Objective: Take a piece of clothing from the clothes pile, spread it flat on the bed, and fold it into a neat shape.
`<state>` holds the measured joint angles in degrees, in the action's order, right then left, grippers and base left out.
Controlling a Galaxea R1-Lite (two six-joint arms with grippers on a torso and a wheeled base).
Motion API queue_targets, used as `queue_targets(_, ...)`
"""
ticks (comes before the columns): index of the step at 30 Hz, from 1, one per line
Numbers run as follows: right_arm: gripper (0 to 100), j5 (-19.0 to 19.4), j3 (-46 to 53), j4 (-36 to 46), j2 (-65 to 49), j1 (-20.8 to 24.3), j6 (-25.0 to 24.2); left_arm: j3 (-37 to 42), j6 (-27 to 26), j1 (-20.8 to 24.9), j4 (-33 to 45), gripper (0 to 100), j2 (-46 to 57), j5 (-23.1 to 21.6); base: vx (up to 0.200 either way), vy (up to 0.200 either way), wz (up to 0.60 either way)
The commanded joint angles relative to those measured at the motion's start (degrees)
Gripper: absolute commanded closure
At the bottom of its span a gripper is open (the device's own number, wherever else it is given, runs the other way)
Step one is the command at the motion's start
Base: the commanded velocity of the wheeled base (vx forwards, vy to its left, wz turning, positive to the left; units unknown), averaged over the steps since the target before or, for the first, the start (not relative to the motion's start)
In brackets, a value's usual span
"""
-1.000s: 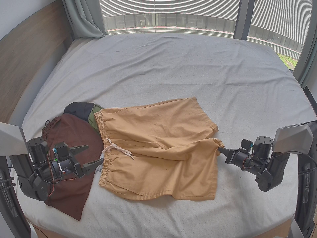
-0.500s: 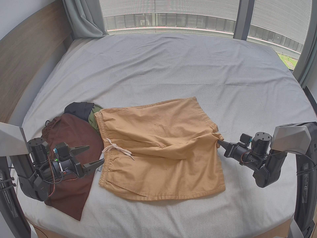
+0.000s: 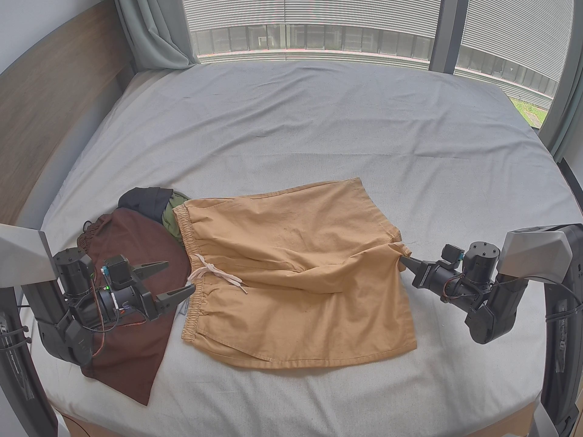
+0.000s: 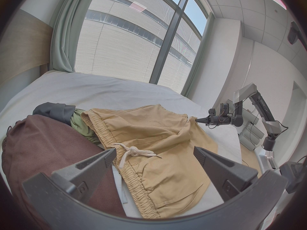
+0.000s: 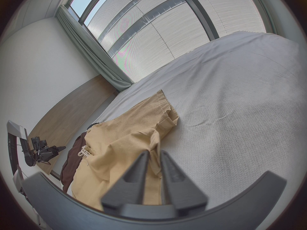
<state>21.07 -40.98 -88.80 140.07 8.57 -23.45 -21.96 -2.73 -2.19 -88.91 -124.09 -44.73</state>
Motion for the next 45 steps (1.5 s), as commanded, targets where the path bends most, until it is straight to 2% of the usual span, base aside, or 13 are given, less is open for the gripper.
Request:
queue_targets(1,0,0.03,0.03,-0.06,-0.41,0.04,-0.01,-0.19,0.45,0.79,-0.04,0,0.07,-0.01,0.000,0.000,0.00)
queue_targets(8,0,0.20,3.28,0.11,-4.63,-0.04,0.16,-0.02,1.06,0.88,-0.13,0,-0.28,-0.27,0.000,0.000,0.00)
queue_targets(13,0,0.64,7.50,0.20,-9.64,0.83,0.34,0.51,1.06,0.70,-0.13,0,-0.19,-3.44,0.000,0.000,0.00)
queue_targets(23,0,2.14,14.53,0.29,-14.12,6.55,0.43,1.83,0.71,0.70,-0.13,0,0.51,-3.17,0.000,0.000,0.00)
queue_targets(34,0,2.05,15.41,0.29,-14.21,7.51,0.52,4.73,1.59,0.79,-0.04,0,0.87,-3.00,0.000,0.000,0.00)
queue_targets(45,0,1.96,15.50,0.29,-13.95,7.51,2.19,6.31,7.39,0.61,0.05,0,0.60,-3.09,0.000,0.000,0.00)
